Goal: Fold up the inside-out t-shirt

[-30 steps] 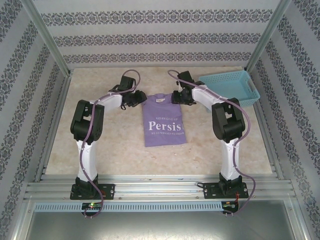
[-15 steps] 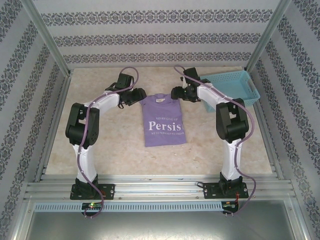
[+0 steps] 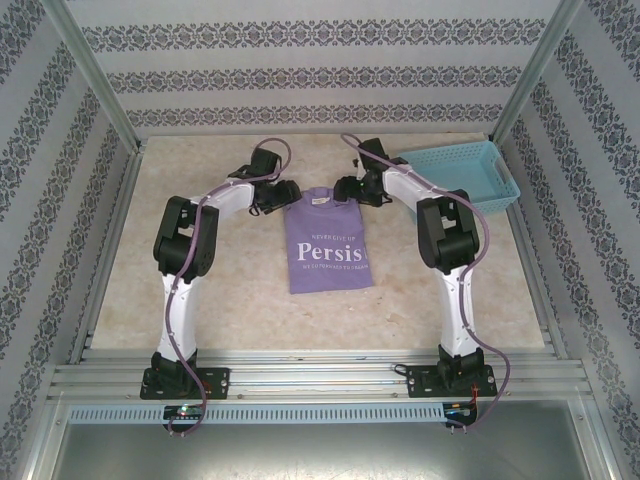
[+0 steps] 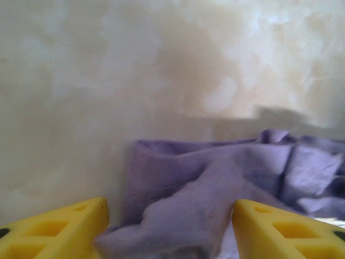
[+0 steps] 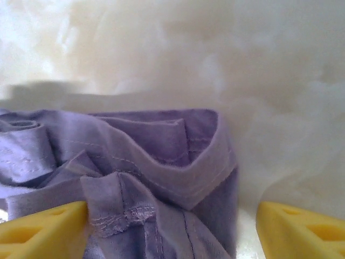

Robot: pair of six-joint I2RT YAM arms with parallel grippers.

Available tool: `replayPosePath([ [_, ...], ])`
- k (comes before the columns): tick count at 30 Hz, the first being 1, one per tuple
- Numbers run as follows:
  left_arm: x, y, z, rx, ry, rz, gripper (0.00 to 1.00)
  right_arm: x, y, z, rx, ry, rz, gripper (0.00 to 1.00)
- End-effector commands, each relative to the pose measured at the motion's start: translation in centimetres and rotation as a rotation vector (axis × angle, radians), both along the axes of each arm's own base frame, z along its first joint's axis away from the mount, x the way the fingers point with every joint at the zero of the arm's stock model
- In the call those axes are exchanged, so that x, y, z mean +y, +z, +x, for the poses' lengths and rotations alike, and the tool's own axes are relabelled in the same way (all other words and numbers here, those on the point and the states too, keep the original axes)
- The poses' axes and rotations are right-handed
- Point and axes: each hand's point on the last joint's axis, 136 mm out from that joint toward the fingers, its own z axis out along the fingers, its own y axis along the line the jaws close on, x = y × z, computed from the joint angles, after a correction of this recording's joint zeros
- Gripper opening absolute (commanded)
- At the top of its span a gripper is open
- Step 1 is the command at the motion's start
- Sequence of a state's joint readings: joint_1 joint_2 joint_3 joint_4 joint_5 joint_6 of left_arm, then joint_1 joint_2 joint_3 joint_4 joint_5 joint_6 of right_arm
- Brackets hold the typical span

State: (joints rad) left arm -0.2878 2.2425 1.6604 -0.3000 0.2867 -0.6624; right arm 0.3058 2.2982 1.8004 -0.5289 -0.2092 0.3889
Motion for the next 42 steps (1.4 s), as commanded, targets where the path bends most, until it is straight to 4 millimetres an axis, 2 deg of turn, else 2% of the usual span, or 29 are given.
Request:
replayPosePath([
  [1,-3.5,-3.7,-1.1,0.065,-0.053,-0.016,0.59,2.9,-2.6,-1.6,0.078,0.024,0.044,0.76],
  [5,-3.7,-4.6,-1.3,0.081,-0.044,-0.016,0.51,3.6,-3.0,-1.8,0.08,0.015,0.053,0.68],
  [8,-3.4,-4.6,-1.5,0.079,-0.04,-0.006,0.45,3.4,-2.9,-1.7,0.077,0.009,0.05,0.54],
  [15,-2.1,-2.4,-1.2,0.031,-0.011,-0.04,0.23,1.8,-1.9,-1.6,0.048,-0.018,0.051,0.23],
  [21,-0.2,-0.5,-1.2,-0.019,0.034,-0.098,0.13,1.1,0.0,-1.7,0.019,-0.033,0.113,0.09],
  [25,-0.5,0.4,-1.3,-0.037,0.02,-0.126,0.06,1.7,1.3,-1.7,0.001,-0.02,0.155,0.01],
  [30,-0.5,2.1,-1.8,-0.063,0.015,-0.146,0.0,2.3,3.2,-2.4,-0.023,-0.007,0.183,0.0],
  [34,-0.5,4.2,-2.7,-0.097,0.01,-0.176,0.0,2.1,5.0,-3.8,-0.056,-0.001,0.191,0.0],
  [38,-0.9,4.6,-4.8,-0.116,0.032,-0.288,0.0,1.5,5.1,-6.4,-0.078,-0.023,0.201,0.0],
  [42,-0.2,4.8,-7.8,-0.126,0.049,-0.309,0.0,0.7,4.6,-9.2,-0.083,-0.057,0.226,0.0],
])
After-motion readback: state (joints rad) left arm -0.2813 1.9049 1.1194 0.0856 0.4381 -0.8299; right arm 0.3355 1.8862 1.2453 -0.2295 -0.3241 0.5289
